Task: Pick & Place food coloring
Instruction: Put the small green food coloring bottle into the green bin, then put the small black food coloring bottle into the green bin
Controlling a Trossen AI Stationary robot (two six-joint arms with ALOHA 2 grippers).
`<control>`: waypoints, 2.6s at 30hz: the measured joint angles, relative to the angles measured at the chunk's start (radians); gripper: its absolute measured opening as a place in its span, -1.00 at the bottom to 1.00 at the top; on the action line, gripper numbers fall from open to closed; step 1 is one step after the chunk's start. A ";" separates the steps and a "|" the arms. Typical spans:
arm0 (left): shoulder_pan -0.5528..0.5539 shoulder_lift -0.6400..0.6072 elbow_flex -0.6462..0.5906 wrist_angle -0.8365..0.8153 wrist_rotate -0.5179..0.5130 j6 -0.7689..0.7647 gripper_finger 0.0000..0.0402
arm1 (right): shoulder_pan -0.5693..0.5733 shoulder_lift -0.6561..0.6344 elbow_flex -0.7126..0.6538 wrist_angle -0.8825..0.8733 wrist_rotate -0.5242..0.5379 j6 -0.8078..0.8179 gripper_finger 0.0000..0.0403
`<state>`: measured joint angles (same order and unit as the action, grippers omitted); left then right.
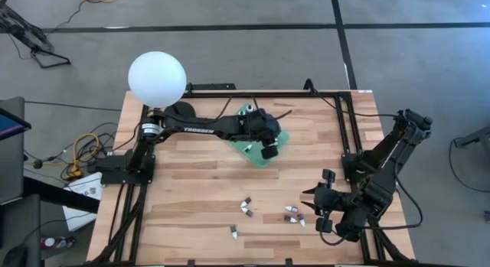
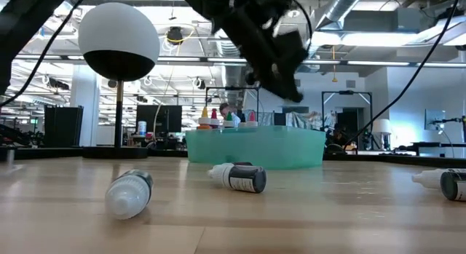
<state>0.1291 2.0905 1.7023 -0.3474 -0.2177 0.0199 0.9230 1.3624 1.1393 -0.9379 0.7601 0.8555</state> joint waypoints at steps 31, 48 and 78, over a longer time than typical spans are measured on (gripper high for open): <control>0.023 0.073 0.001 0.050 -0.005 -0.031 -0.28 | 0.006 0.000 -0.003 -0.016 0.000 0.009 -0.34; -0.039 0.050 0.151 -0.411 0.028 -0.003 -0.23 | 0.002 0.000 -0.003 -0.011 0.003 0.010 -0.34; -0.307 0.047 0.248 -1.046 0.022 -0.256 -0.36 | -0.017 0.000 -0.004 0.004 0.004 0.010 -0.34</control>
<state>-0.1781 2.1380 1.9499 -1.3938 -0.1954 -0.2359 0.9058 1.3628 1.1355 -0.9340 0.7639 0.8654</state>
